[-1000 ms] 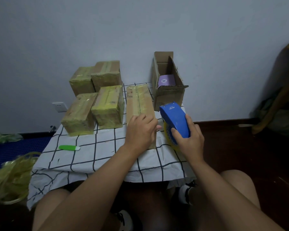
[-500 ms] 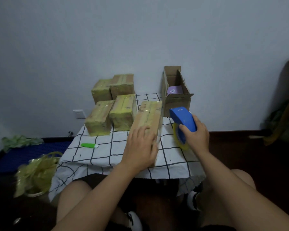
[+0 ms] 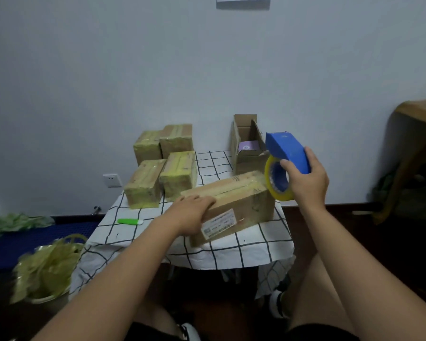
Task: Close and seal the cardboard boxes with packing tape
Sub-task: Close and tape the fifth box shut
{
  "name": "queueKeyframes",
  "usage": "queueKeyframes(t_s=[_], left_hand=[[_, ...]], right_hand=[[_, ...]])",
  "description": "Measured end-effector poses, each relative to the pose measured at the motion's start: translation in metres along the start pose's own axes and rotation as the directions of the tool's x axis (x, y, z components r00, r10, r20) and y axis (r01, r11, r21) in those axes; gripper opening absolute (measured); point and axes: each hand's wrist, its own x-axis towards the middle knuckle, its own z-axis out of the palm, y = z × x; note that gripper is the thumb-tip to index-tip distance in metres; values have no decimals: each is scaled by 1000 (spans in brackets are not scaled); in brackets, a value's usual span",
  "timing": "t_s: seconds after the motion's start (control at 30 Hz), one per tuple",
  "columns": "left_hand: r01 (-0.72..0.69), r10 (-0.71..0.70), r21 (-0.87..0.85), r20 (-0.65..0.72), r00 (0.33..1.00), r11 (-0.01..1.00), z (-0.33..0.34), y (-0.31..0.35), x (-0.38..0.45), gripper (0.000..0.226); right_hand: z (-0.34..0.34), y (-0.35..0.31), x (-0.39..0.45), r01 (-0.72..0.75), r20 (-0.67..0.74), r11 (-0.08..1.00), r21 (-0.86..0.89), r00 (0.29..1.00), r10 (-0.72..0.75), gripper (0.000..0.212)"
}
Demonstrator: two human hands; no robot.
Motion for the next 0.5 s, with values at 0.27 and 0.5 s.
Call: queueKeyframes(t_s=[0.27, 0.5], left_hand=[[-7, 36, 147, -196, 980, 989, 20, 45, 62, 57], [-257, 287, 151, -228, 931, 955, 16, 28, 79, 48]], right_hand=[[-31, -14, 22, 55, -92, 999, 0, 994, -54, 70], [-45, -7, 31, 78, -115, 997, 16, 990, -76, 69]])
